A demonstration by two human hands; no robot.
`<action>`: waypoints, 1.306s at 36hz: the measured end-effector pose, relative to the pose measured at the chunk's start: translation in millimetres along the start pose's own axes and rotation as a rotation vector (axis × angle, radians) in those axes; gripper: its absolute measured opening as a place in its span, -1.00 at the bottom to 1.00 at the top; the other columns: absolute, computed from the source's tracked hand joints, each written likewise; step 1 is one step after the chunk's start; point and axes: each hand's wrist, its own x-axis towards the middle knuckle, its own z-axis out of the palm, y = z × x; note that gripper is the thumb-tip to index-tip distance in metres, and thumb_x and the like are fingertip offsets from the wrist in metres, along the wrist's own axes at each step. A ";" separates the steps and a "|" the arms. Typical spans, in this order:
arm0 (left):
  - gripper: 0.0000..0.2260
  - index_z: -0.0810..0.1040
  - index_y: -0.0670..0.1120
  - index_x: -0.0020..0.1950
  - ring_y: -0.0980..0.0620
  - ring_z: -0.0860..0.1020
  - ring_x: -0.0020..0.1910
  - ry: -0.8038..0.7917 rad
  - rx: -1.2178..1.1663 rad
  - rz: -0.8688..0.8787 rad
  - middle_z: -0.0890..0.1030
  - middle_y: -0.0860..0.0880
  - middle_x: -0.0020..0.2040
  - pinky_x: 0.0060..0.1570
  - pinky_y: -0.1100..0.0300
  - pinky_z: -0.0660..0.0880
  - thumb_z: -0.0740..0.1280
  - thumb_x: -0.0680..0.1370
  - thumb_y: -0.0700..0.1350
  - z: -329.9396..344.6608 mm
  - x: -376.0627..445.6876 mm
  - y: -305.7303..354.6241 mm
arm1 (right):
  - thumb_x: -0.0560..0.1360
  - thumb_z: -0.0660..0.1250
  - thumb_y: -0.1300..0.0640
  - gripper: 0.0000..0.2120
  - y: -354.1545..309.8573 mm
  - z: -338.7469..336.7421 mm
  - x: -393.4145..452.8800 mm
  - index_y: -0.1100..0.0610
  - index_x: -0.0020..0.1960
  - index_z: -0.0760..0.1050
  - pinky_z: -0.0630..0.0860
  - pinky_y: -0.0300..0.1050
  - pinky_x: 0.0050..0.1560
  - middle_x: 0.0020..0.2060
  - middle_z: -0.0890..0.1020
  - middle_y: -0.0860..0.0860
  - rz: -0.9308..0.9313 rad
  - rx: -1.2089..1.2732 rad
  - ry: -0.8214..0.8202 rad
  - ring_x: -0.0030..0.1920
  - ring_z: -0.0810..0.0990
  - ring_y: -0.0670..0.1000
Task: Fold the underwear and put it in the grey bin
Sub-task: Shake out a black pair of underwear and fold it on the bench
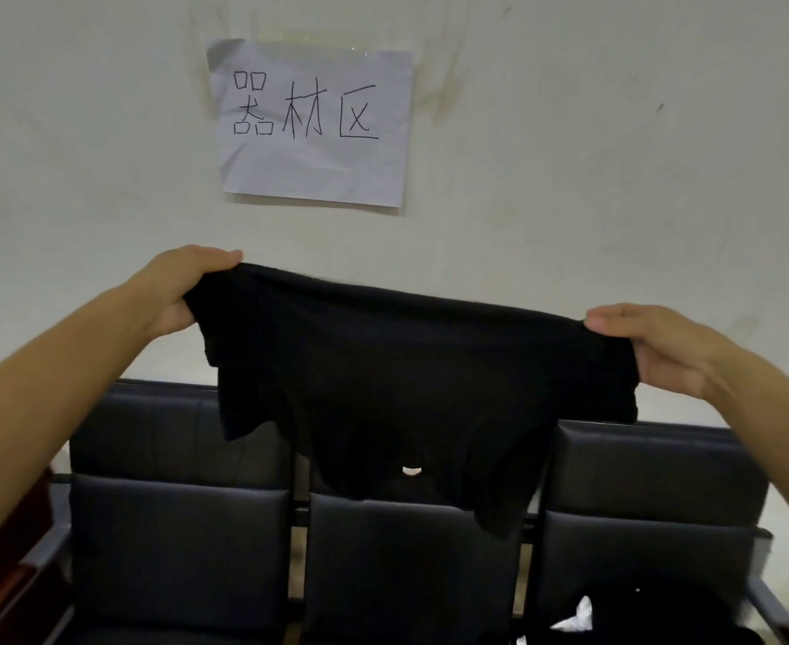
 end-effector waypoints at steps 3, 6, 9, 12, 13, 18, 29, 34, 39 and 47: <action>-0.92 0.53 -0.04 0.02 0.07 0.58 -0.09 -0.040 -0.147 0.015 0.58 -0.02 -0.04 -0.12 0.18 0.50 0.33 0.54 -0.18 0.0 -5.6 3.0 | 0.01 0.63 0.14 -0.25 0.8 -1.6 -5.8 0.15 0.17 0.49 0.62 -0.15 -0.26 -0.07 0.68 0.07 -0.061 0.142 -0.002 -0.12 0.69 0.01; -0.78 0.54 -0.01 0.07 0.06 0.61 -0.11 -0.139 -0.174 0.059 0.59 -0.03 -0.03 -0.14 0.19 0.51 0.26 0.55 -0.29 -0.5 -13.2 5.4 | 0.28 0.44 0.35 -0.55 -1.1 0.1 -15.0 0.12 0.14 0.52 0.62 -0.18 -0.24 0.00 0.63 0.09 -0.104 0.150 -0.013 -0.09 0.66 0.04; -0.69 0.56 -0.05 0.02 0.03 0.60 -0.11 -0.150 -0.161 0.077 0.56 -0.06 -0.04 -0.14 0.22 0.51 0.19 0.53 -0.43 0.3 -18.6 6.8 | 0.45 0.26 0.47 -0.64 -2.9 2.6 -22.4 0.13 0.13 0.53 0.63 -0.17 -0.20 -0.01 0.61 0.15 -0.141 0.015 0.069 -0.07 0.63 0.10; -0.67 0.56 -0.09 0.01 0.01 0.57 -0.05 -0.152 -0.117 0.118 0.56 -0.08 0.00 -0.09 0.19 0.49 0.15 0.52 -0.47 -0.4 -25.4 9.1 | 0.50 0.26 0.43 -0.72 -3.0 5.8 -30.8 0.15 0.11 0.53 0.60 -0.08 -0.14 -0.06 0.63 0.16 -0.190 -0.211 0.214 -0.10 0.60 0.13; -0.68 0.56 -0.10 0.01 0.01 0.56 -0.04 -0.150 -0.088 0.134 0.56 -0.08 0.02 -0.08 0.19 0.49 0.15 0.53 -0.46 -1.3 -25.5 9.2 | 0.51 0.25 0.41 -0.75 -1.8 6.7 -29.3 0.15 0.10 0.52 0.56 -0.04 -0.15 -0.06 0.63 0.17 -0.212 -0.279 0.263 -0.13 0.58 0.14; -0.78 0.57 -0.14 0.08 -0.03 0.53 -0.03 -0.001 0.300 0.232 0.55 -0.12 0.02 -0.14 0.13 0.51 0.15 0.61 -0.33 -5.3 -32.7 5.7 | 0.57 0.22 0.23 -0.84 9.2 7.9 -33.0 0.03 0.08 0.48 0.47 -0.03 -0.06 0.02 0.57 0.13 -0.278 -0.544 0.463 0.01 0.53 0.16; -0.82 0.57 -0.06 0.02 0.04 0.50 -0.17 -0.056 0.062 0.008 0.51 -0.05 -0.12 -0.19 0.16 0.47 0.17 0.63 -0.19 -6.6 -50.2 -8.9 | 0.63 0.11 0.14 -0.79 21.7 24.0 -74.7 0.08 0.04 0.53 0.49 -0.03 -0.06 0.02 0.55 0.07 -0.176 -0.365 0.483 -0.02 0.52 0.09; -0.83 0.58 -0.11 0.00 0.05 0.62 -0.06 -0.233 -0.167 0.015 0.60 -0.06 -0.02 0.00 0.15 0.50 0.26 0.54 -0.32 -8.4 -71.6 -5.6 | 0.57 0.26 0.05 -0.82 14.7 16.9 -100.7 0.13 -0.01 0.56 0.53 -0.07 -0.19 -0.10 0.60 0.09 -0.036 0.008 0.309 -0.12 0.60 0.04; -0.61 0.54 -0.08 0.07 -0.02 0.56 0.02 -0.215 -0.097 0.093 0.54 -0.09 0.05 -0.06 0.15 0.50 0.19 0.47 -0.51 -4.9 -101.0 8.6 | 0.44 0.34 0.38 -0.77 3.2 6.9 -128.5 0.24 0.09 0.52 0.61 -0.23 -0.28 -0.09 0.63 0.14 -0.066 -0.023 0.173 -0.16 0.64 0.04; -0.70 0.57 -0.09 -0.05 0.00 0.56 -0.06 -0.060 0.068 0.200 0.56 -0.12 -0.01 -0.10 0.18 0.50 0.17 0.55 -0.44 0.9 -155.9 14.6 | 0.51 0.20 0.48 -0.67 16.7 -29.9 -174.3 0.12 0.08 0.54 0.59 0.09 0.03 0.10 0.57 0.14 -0.097 -0.475 0.237 0.10 0.55 0.16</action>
